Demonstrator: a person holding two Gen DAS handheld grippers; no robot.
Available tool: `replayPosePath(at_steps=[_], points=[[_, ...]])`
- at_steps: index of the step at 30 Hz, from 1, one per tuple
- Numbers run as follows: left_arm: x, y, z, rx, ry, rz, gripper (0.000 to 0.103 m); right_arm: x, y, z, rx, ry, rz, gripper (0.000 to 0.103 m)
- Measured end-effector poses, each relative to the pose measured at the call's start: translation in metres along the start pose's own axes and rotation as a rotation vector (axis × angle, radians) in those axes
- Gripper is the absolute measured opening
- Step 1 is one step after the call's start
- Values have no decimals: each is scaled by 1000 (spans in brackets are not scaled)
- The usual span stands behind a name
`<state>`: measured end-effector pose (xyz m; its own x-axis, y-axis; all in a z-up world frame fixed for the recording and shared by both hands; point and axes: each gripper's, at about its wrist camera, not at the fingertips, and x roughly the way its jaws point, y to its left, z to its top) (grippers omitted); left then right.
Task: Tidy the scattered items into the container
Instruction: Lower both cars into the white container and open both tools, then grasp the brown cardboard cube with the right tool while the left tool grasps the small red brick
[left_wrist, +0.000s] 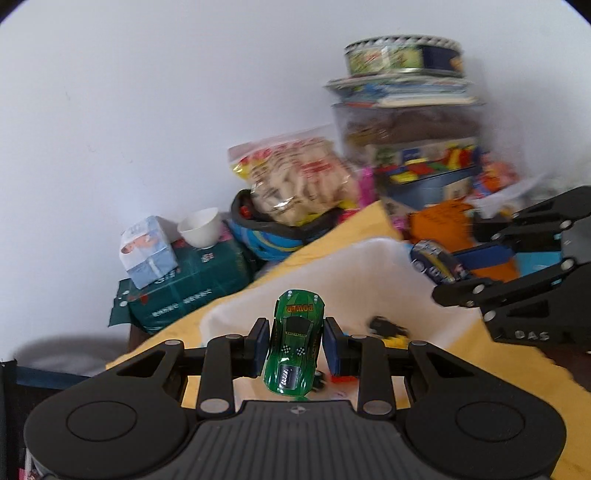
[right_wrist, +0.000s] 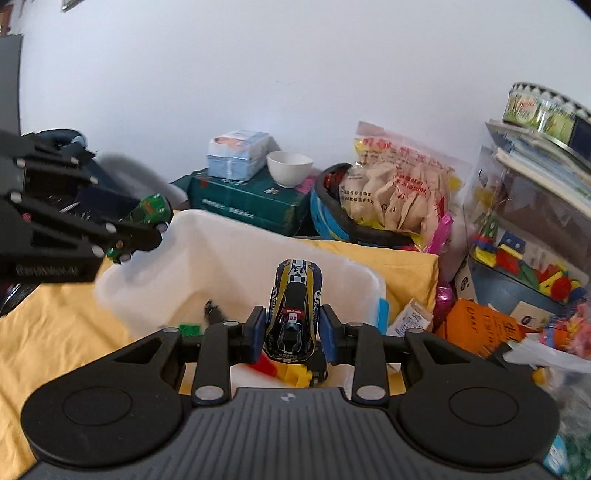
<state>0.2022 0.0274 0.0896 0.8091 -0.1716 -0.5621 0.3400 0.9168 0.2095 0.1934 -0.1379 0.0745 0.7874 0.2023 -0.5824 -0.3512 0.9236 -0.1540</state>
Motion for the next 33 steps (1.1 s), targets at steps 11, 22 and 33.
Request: replayPosePath(at_steps=[11, 22, 33], points=[[-2, 5, -28, -99, 59, -38, 56, 3, -10, -14, 104, 0, 48, 50], [-49, -28, -160, -320, 299, -237, 67, -19, 8, -119, 210, 244, 148, 47], [-69, -66, -196, -258, 376, -251, 66, 6, 76, -164, -43, 321, 213, 40]])
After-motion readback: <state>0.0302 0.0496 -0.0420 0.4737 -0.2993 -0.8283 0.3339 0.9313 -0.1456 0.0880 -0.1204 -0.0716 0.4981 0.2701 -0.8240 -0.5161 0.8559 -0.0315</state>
